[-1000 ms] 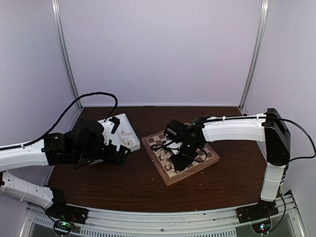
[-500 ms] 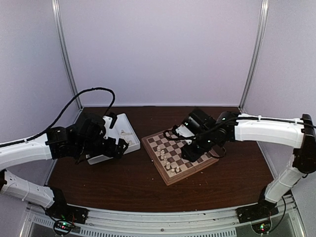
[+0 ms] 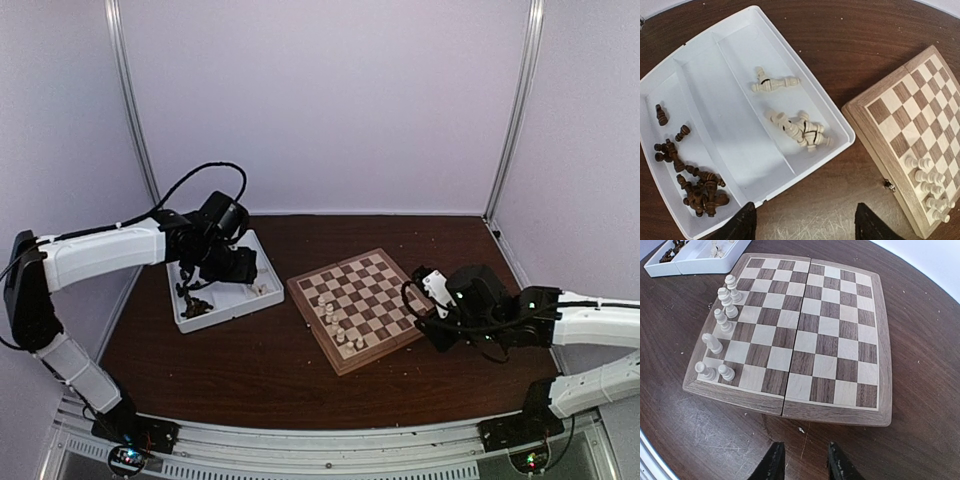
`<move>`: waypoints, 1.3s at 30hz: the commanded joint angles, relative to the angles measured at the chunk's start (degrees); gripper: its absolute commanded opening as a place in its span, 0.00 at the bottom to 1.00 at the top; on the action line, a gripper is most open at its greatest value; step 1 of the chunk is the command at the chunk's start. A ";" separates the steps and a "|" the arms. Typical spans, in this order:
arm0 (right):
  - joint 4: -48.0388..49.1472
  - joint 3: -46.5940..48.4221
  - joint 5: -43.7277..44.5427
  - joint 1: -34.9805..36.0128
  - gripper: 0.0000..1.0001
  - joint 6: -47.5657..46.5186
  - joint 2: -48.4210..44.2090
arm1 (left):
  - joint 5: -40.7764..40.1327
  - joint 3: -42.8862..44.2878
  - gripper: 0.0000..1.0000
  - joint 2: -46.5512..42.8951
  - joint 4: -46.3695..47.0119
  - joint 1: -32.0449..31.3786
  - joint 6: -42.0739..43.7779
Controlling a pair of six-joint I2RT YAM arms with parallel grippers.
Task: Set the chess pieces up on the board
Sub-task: Pick up the chess piece from the storage box.
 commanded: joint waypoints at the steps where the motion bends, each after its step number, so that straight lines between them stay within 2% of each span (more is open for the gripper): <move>1: 7.85 -6.59 1.61 -0.16 0.31 0.31 -5.13 | -0.51 7.04 0.63 7.62 -4.27 1.40 -6.03; 9: 9.06 -12.89 1.18 -0.33 0.33 -1.31 -15.15 | -2.57 11.56 0.57 15.62 -3.65 4.22 -15.84; 15: 12.62 -18.55 2.30 -0.34 0.33 -1.79 -24.54 | -2.11 13.77 0.51 19.39 -1.62 5.27 -16.59; 23: 16.43 -24.41 2.09 -0.29 0.37 -2.94 -32.30 | -1.15 17.38 0.42 24.29 -1.79 6.65 -18.27; 27: 16.77 -24.96 1.44 -0.30 0.37 -3.21 -33.11 | -0.14 19.38 0.38 26.70 -1.81 7.22 -18.69; 39: 17.80 -24.14 0.16 -0.30 0.38 -3.66 -29.36 | 0.60 21.08 0.37 30.85 -1.84 7.60 -21.53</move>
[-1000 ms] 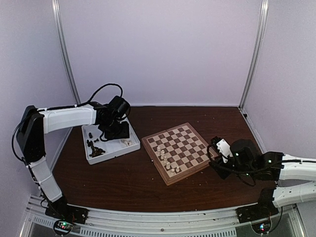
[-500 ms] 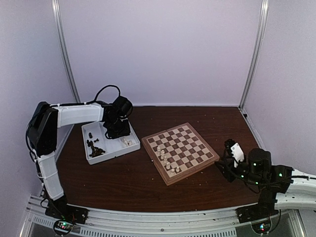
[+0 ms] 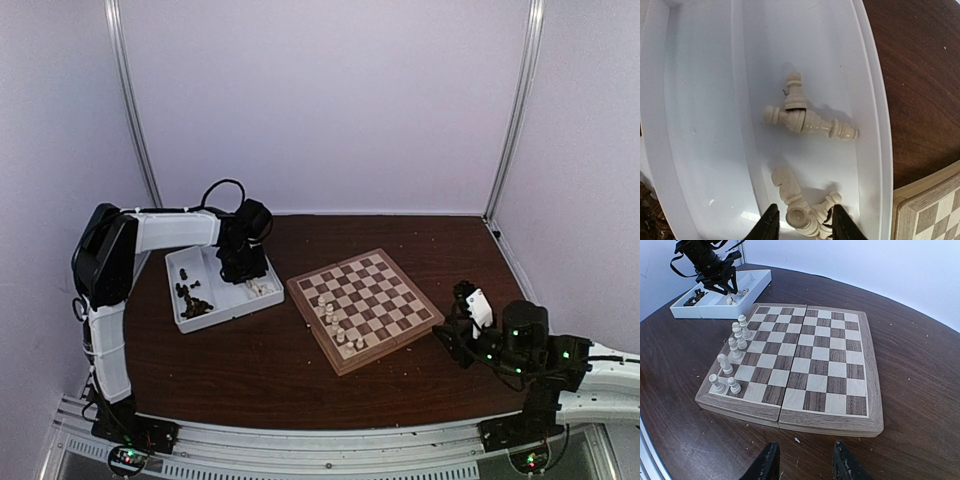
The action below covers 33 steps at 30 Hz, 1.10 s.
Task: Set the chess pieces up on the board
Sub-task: Pick up the chess piece from the storage box.
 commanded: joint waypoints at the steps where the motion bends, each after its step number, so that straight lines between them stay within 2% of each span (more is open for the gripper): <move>1: 1.59 0.39 -0.52 -0.16 0.38 -0.79 0.80 | 0.48 1.63 0.35 1.06 0.70 0.66 -1.86; 5: 1.62 0.40 -0.57 -0.17 0.38 -0.80 0.92 | 0.17 1.73 0.27 1.33 0.70 0.84 -1.82; 15: 1.69 0.40 -0.62 -0.16 0.38 -0.89 0.92 | 1.37 1.82 0.27 2.55 0.78 0.85 -2.24; 16: 1.68 0.37 -0.62 -0.15 0.39 -0.89 0.92 | 1.54 1.85 0.25 2.60 0.82 0.85 -2.20; 18: 1.69 0.40 -0.68 -0.16 0.39 -0.89 0.92 | 1.50 1.90 0.11 2.51 0.90 0.85 -2.05; 20: 1.66 0.40 -0.85 -0.16 0.39 -0.90 0.92 | 1.05 1.50 0.01 1.86 1.26 0.85 -2.04; 33: 1.93 0.66 -1.34 -0.16 0.40 -1.06 2.14 | 3.84 -4.08 0.00 -1.87 15.36 -2.35 1.91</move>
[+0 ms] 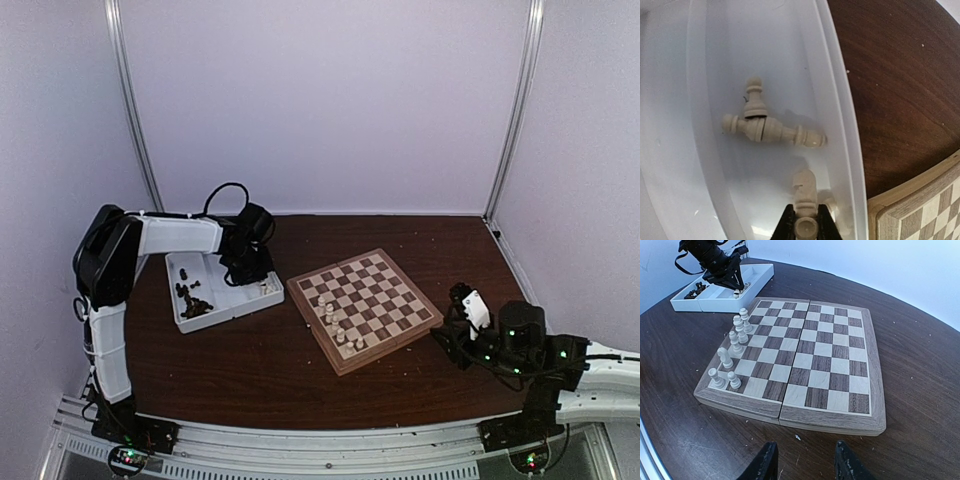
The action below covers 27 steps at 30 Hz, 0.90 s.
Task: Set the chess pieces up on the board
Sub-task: Pick up the chess piece from the storage box.
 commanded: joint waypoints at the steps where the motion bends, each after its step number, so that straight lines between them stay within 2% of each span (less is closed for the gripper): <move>1: 1.41 0.73 -0.70 -0.17 0.40 -0.21 0.50 | 1.37 -1.18 0.00 -2.37 7.59 -2.13 1.67; 12: 1.46 0.82 -0.88 -0.16 0.40 -0.30 1.00 | 4.06 -5.09 0.00 -3.93 19.51 -4.75 4.00; 19: 1.51 0.84 -1.04 -0.21 0.40 -0.30 1.05 | -1.56 -5.00 0.00 -7.08 15.72 -5.57 5.86; 27: 1.61 0.88 -1.24 -0.16 0.40 -0.39 1.41 | 1.75 -7.34 0.00 -8.23 20.97 -5.66 7.65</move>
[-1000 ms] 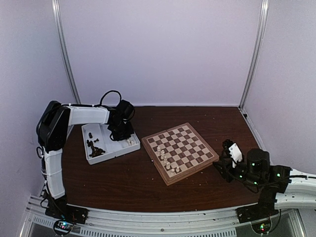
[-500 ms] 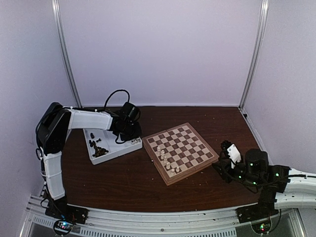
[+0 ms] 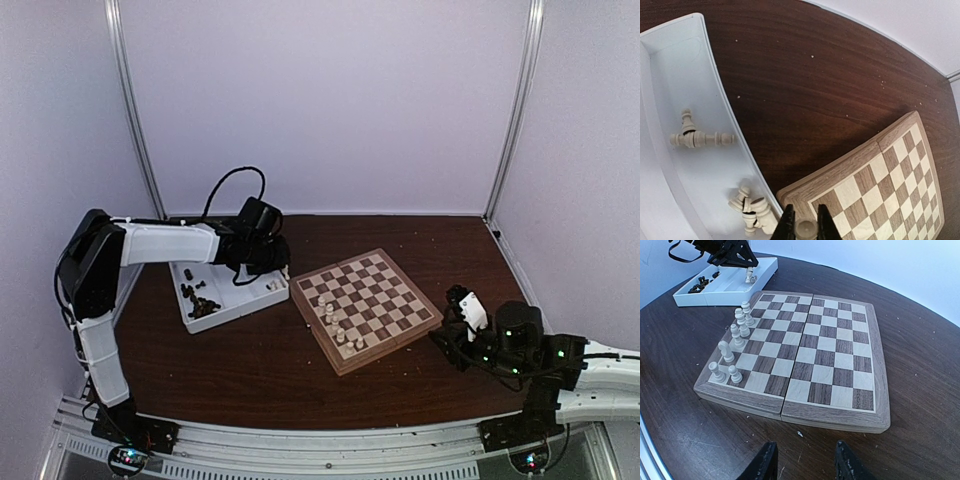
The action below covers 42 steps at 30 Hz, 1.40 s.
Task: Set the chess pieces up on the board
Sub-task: Pick up the chess piece from the storage box.
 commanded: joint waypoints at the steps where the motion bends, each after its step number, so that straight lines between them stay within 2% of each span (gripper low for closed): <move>1: 1.58 0.92 -0.36 -0.16 0.40 -0.32 0.17 | -0.01 -0.82 0.00 -1.11 3.38 -0.19 1.75; 8: 1.55 0.84 -0.36 -0.16 0.40 -0.32 -0.09 | -5.10 -0.22 0.00 -1.58 -3.31 -0.19 2.48; 17: 1.55 0.83 -0.46 -0.16 0.40 -0.32 -0.07 | -7.80 -3.92 0.00 -2.27 -0.35 -1.52 5.70; 32: 1.51 0.84 -0.45 -0.16 0.40 -0.37 -0.27 | -1.52 -6.24 0.00 -1.01 6.02 -3.79 4.50; 42: 1.47 0.68 -0.46 -0.16 0.40 -0.32 -0.58 | -2.68 -7.61 0.00 -0.08 5.46 -3.79 4.38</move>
